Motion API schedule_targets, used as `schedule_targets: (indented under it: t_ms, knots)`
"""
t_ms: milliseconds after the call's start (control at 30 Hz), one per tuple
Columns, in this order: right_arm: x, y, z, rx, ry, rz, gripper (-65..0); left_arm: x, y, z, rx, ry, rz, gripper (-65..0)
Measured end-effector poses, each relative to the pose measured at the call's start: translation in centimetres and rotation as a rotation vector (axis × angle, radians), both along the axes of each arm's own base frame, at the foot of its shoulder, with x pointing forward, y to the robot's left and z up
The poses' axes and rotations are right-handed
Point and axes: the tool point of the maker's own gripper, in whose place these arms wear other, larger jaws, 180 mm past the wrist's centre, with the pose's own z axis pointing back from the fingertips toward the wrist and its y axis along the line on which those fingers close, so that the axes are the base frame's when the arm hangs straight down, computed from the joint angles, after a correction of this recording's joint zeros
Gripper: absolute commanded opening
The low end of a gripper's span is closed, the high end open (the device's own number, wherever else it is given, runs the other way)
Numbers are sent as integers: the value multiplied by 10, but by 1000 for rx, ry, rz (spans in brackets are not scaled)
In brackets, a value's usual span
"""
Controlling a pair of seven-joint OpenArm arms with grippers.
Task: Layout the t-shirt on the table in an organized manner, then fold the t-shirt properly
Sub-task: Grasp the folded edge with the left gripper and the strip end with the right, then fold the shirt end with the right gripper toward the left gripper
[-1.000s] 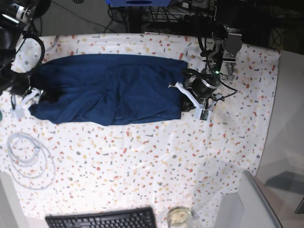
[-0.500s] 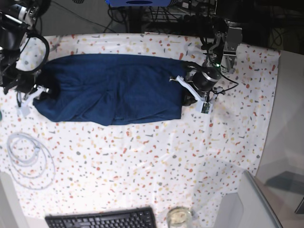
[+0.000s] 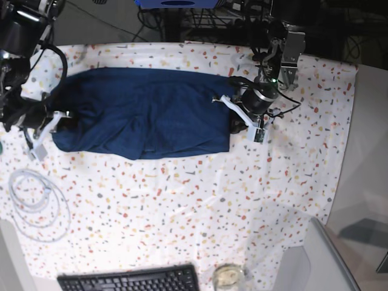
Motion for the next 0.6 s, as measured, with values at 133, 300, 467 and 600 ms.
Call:
schedule_targets:
  t_ms: [133, 300, 467, 600]
  knots:
    - [-5, 30, 6, 21, -4, 41, -645, -4, -25, -1, 2, 4, -83, -650]
    - [-3, 68, 21, 17, -50, 149, -645, -12, -50, -2, -29, 12, -139, -650]
    - [-1, 112, 36, 53, -111, 233, -645, -12, -46, -2, -23, 14, -142, -650]
    - [-2, 129, 38, 62, -117, 285, -645, -12, -45, -2, -25, 15, -139, -650]
